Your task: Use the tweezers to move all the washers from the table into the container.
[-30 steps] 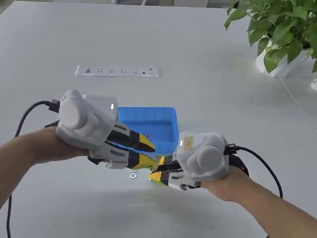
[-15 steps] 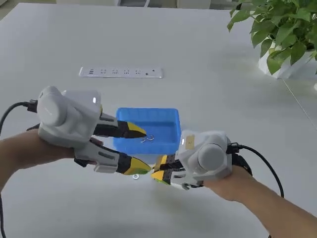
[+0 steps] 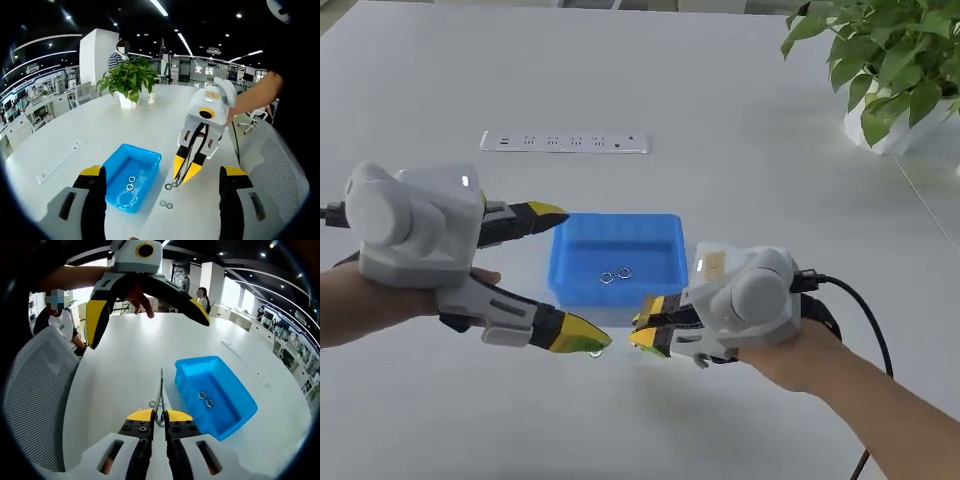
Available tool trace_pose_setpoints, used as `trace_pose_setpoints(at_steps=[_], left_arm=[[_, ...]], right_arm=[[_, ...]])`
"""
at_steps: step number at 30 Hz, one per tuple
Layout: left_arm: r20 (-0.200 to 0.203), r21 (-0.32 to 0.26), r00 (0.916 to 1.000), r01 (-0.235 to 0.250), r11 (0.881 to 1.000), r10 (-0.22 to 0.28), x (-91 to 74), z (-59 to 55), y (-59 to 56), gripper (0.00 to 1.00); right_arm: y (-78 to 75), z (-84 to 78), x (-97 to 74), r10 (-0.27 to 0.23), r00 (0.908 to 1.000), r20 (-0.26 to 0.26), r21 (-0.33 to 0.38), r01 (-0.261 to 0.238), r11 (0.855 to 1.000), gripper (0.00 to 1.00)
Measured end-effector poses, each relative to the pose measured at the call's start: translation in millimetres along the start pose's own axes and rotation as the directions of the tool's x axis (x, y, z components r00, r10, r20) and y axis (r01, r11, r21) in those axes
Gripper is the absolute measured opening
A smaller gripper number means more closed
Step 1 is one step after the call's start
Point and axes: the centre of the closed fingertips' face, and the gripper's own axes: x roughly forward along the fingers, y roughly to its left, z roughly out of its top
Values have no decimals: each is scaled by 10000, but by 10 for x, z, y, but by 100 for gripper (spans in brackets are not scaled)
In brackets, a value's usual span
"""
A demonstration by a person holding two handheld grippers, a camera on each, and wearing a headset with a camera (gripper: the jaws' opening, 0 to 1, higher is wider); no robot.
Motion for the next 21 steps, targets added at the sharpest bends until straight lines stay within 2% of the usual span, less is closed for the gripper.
trace_pose_setpoints(at_steps=[21], left_arm=[[-177,85,9998,-96,9999,98,-70,-83,20,99]], right_arm=[[-28,97,-62,-47,9999,108,-11,48,10000,9]])
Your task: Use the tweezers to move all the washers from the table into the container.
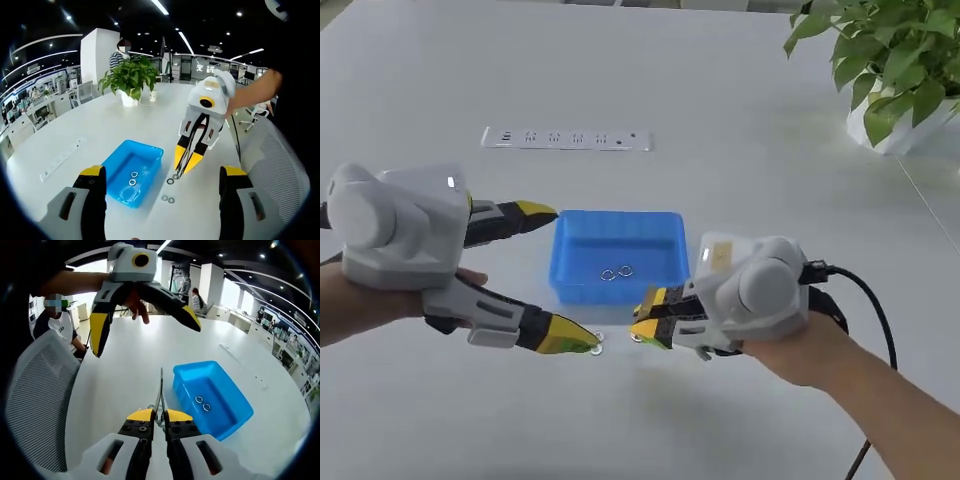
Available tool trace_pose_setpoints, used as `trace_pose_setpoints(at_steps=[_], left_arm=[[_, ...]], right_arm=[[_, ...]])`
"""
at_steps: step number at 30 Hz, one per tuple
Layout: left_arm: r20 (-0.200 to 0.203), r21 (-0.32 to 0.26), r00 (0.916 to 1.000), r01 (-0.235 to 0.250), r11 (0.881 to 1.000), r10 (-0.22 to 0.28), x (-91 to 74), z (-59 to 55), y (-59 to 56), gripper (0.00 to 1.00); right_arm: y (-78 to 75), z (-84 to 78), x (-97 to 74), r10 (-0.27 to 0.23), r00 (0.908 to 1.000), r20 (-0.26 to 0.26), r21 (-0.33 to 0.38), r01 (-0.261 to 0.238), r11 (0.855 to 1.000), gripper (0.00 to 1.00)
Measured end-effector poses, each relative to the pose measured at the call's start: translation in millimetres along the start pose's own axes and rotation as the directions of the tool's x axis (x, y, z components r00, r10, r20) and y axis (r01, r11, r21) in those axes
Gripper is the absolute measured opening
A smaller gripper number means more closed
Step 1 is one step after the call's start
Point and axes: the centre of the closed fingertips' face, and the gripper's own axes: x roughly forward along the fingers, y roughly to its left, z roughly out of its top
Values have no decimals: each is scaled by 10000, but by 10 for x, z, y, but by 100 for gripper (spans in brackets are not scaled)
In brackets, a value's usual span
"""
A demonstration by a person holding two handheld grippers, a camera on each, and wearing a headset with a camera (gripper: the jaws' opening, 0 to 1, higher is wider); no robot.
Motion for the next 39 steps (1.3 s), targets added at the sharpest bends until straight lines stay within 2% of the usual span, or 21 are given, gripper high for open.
trace_pose_setpoints(at_steps=[7,14,25,32,39], left_arm=[[-58,13,10000,-44,10000,44,-35,-20,13,99],[-75,18,9999,-134,9999,134,-63,-31,33,99],[-97,-42,9995,-310,9995,310,-120,-56,52,99],[-124,-132,9990,-426,9990,424,-176,-98,57,99],[-138,-242,9986,-518,9984,514,-211,-129,74,99]], right_arm=[[-58,147,-87,16,10000,90,-54,-15,10000,9],[-187,298,-154,-55,9995,310,-50,57,10000,9],[-385,428,-199,22,9995,322,-224,-15,9997,9],[-585,447,-163,-28,9998,181,-476,36,9989,9],[-708,331,-33,96,9997,-229,-764,-113,9970,9]])
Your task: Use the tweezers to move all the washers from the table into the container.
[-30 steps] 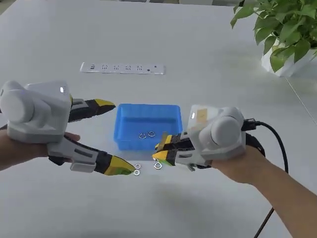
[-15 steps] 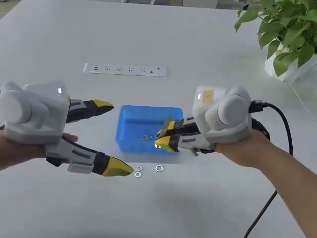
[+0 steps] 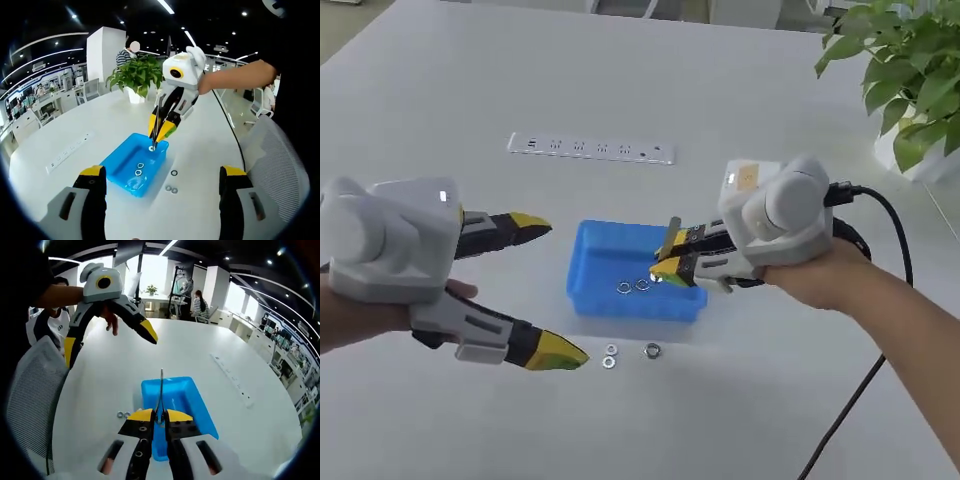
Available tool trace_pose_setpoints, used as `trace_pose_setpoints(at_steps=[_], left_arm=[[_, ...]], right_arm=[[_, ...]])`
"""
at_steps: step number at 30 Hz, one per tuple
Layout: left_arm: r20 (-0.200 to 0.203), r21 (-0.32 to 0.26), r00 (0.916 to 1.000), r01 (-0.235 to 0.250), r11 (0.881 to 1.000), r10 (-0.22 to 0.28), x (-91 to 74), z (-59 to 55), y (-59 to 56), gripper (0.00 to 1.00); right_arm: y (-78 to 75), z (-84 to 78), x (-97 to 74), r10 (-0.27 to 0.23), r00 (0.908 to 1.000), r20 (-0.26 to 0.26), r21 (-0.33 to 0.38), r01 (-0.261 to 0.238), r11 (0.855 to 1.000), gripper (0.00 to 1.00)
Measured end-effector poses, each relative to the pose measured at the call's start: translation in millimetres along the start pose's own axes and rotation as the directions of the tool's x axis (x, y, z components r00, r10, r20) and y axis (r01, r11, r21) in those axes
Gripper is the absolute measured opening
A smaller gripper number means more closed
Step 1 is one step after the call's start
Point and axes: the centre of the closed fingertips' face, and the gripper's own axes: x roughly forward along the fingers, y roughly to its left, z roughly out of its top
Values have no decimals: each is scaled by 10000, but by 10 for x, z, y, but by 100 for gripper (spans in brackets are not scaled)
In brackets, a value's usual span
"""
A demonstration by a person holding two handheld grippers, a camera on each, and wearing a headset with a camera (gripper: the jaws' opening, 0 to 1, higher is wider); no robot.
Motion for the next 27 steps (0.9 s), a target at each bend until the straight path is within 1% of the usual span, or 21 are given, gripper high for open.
trace_pose_setpoints(at_steps=[7,12,16,21,25,27], left_arm=[[5,-36,10000,-25,10000,25,10,-9,21,99],[8,-51,10000,37,10000,-37,45,-6,31,99],[-28,-22,9999,119,9999,-119,85,-1,43,99],[-33,83,9998,191,9998,-191,168,52,91,98],[60,205,9998,189,9996,-190,240,116,159,93],[9,332,9997,246,9991,-246,289,137,189,92]], right_arm=[[-70,-125,125,129,9997,-190,-132,-132,9998,9],[-146,-243,196,48,9991,-418,-233,-58,9997,9],[-177,-318,241,45,9985,-540,-208,-57,9998,9],[-194,-423,305,173,9970,-757,-97,-181,9998,9],[-186,-473,343,281,9960,-853,-126,-293,9995,9],[-182,-487,350,322,9955,-890,-154,-337,9993,9]])
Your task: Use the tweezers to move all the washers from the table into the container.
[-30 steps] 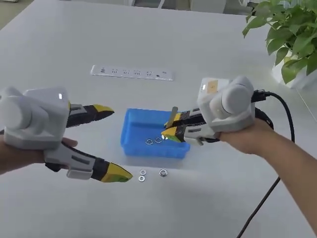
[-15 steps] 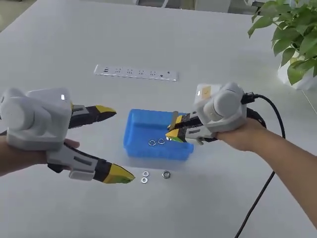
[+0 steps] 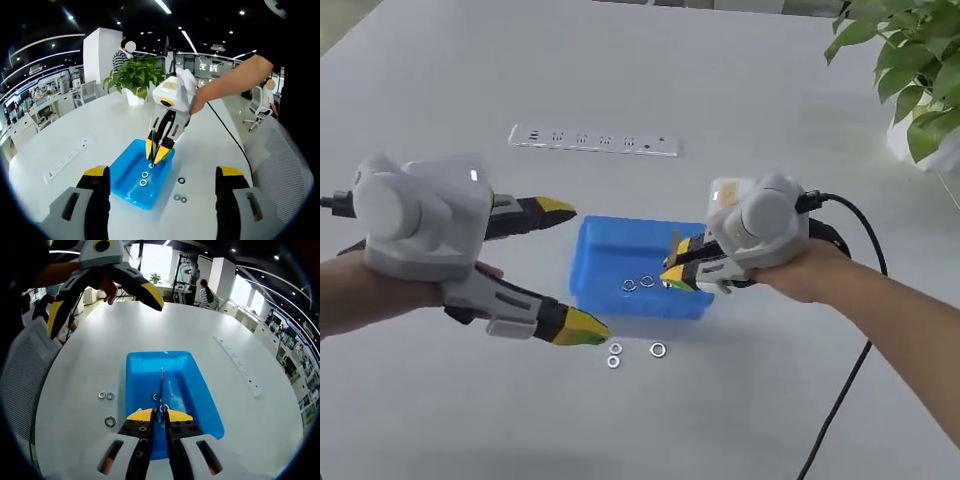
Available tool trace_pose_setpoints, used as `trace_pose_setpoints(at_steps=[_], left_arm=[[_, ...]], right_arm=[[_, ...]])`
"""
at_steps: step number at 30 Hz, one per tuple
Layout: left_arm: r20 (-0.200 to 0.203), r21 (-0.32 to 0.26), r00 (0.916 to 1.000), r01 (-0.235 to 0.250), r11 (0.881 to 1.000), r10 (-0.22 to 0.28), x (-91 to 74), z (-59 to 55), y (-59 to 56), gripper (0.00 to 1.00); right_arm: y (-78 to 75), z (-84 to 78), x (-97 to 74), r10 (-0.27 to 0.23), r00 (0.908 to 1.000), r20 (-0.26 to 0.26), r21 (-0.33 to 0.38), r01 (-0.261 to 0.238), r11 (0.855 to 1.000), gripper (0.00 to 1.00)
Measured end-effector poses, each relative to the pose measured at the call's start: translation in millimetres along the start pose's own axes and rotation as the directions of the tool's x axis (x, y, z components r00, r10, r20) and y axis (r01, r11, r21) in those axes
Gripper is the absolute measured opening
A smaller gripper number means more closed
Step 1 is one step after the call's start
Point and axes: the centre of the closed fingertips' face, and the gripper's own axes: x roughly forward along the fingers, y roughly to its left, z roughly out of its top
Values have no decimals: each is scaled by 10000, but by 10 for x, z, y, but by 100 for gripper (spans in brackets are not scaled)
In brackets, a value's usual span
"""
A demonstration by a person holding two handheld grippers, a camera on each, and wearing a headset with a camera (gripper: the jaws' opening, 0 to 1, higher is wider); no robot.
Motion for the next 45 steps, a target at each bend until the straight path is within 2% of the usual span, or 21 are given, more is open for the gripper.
trace_pose_setpoints(at_steps=[6,9,12,16,19,22,26,28,32,39,43,45], left_arm=[[-60,368,9998,216,9991,-214,144,64,84,86],[-149,486,9992,383,9981,-376,225,93,124,78],[-385,930,9979,553,9941,-519,327,112,163,70],[-531,1291,9963,746,9888,-682,445,149,196,52],[-811,1544,9928,1003,9829,-886,551,153,195,39],[-924,1712,9892,1281,9769,-1135,633,174,175,29],[-1124,1957,9828,1666,9664,-1467,725,183,152,25],[-1257,2134,9760,2017,9559,-1779,757,181,114,24],[-1479,2317,9670,2379,9432,-2075,802,166,99,22],[-1893,2502,9501,2908,9235,-2479,854,124,130,8],[-1918,2681,9435,3151,9104,-2701,863,132,111,6],[-1907,2713,9438,3149,9095,-2699,870,135,114,6]], right_arm=[[6,-50,34,97,9999,-44,70,-97,9999,9],[12,-69,46,133,9999,-99,68,-132,9999,9],[15,-78,58,171,9998,-100,54,-170,9998,9],[5,-72,61,213,9998,-21,141,-213,9997,9],[3,-69,62,231,9997,-1,153,-231,9996,9],[10,-66,63,238,9997,6,124,-238,9996,9],[12,-66,63,269,9996,-30,15,-269,9996,9],[11,-65,64,281,9996,-45,-5,-281,9996,9],[15,-65,66,329,9994,-70,-70,-329,9994,9],[12,-68,66,372,9993,-78,-118,-373,9992,9],[20,-74,65,415,9991,-95,-144,-416,9990,10],[18,-77,62,401,9992,-89,-125,-402,9991,10]])
